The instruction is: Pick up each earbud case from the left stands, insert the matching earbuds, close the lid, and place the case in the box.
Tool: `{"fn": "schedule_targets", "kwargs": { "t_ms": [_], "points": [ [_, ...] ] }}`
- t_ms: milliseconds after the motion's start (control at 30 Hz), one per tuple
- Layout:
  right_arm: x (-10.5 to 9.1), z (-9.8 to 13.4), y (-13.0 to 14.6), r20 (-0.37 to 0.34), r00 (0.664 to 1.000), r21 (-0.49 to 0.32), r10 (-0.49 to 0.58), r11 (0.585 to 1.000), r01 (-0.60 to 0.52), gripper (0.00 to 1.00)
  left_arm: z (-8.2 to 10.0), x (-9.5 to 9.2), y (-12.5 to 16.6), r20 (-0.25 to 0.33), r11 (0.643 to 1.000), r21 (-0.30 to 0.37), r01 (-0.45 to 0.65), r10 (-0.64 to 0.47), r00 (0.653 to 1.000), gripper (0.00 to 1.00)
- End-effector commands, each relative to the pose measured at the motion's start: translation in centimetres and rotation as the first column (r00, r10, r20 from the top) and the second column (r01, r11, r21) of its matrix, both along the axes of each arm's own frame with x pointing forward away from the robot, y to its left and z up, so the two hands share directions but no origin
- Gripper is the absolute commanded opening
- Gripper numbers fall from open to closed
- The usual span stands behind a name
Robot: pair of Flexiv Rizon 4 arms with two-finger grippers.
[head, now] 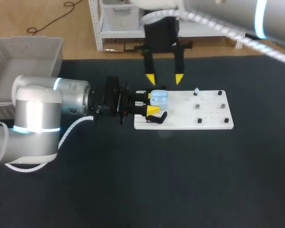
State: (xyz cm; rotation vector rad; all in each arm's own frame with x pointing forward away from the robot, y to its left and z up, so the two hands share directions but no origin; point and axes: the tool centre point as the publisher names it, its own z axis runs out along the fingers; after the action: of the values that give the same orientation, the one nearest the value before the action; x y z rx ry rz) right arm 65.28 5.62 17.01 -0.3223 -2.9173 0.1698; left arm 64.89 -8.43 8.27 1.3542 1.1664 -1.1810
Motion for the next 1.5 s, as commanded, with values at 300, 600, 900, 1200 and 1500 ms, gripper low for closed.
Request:
{"fn": "schedule_targets", "kwargs": {
  "t_ms": [300,600,900,1200,1500],
  "points": [
    [-1.6,0.7,-7.1,0.418,0.908,0.292,-0.020,0.949,-0.114,0.49,0.0,-0.1,0.0,0.001,1.000,0.000,-0.002,0.002,1.000,0.00],
    [1.8,-1.8,-8.6,0.452,0.891,0.276,-0.033,0.955,-0.104,0.49,0.0,-0.1,0.0,0.001,1.000,0.000,-0.002,0.002,1.000,0.00],
    [5.6,-4.4,-9.0,0.442,0.891,0.268,-0.100,0.963,-0.024,0.51,0.0,-0.1,0.0,0.001,1.000,0.000,-0.002,0.002,1.000,0.00],
    [7.3,-7.7,-9.6,0.379,0.900,0.268,-0.214,0.957,0.114,0.64,0.0,-0.1,0.0,0.001,1.000,0.000,-0.002,0.002,1.000,0.00],
    [8.7,-10.2,-10.4,0.328,0.891,0.266,-0.314,0.936,0.232,0.49,0.0,-0.1,0.0,0.001,1.000,0.000,-0.002,0.002,1.000,0.00]
  ]
}}
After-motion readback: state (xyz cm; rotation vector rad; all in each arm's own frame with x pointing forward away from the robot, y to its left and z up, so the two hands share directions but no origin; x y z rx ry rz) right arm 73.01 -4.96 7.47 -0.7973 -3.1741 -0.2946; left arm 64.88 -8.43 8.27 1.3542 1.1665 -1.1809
